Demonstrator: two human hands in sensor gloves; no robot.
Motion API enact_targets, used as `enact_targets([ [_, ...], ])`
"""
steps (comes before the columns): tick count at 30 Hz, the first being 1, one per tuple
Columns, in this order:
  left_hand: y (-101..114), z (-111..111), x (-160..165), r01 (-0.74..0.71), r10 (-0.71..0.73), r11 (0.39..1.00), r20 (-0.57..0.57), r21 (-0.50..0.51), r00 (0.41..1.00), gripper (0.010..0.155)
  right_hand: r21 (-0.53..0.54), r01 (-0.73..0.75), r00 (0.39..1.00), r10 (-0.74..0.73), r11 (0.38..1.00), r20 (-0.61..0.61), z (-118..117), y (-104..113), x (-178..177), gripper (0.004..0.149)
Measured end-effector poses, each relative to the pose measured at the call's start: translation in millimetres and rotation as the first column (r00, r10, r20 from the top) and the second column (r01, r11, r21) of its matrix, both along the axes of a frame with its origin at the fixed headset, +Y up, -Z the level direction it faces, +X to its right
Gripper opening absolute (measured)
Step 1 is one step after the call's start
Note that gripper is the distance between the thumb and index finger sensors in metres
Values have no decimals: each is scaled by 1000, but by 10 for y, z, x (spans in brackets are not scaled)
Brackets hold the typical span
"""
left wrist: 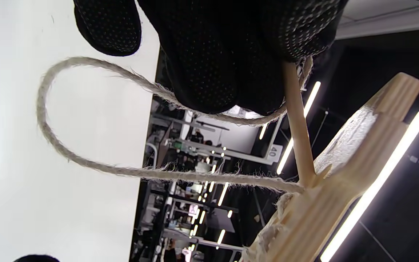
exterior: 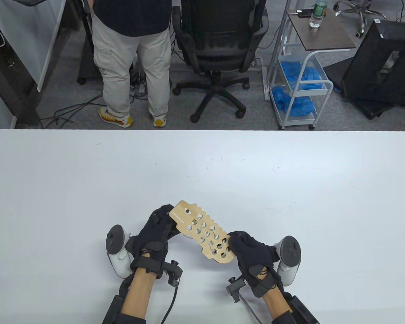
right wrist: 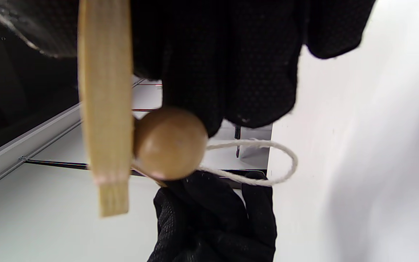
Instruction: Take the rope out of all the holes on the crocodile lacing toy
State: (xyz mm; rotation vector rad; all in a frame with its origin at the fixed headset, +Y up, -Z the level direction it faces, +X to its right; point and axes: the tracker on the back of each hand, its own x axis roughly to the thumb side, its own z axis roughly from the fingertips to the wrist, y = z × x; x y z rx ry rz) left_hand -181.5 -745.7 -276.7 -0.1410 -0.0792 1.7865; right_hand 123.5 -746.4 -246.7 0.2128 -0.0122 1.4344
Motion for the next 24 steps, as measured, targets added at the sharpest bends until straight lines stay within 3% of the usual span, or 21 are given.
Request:
enact_targets([
  [7,-6,-17,49,54,-53,998,70,-10,996,45,7,3,1000,-3,1000,-17,7,16,-22,43],
  [16,120,1,186,193,-204,977,128,93,971,42,-7,-40,999,40,999,-2,-1,2,-9,43],
  [24,162,9,264,63,-97,984,206,166,974,47,-22,-29,999,30,999,44,-14,0,65,43],
])
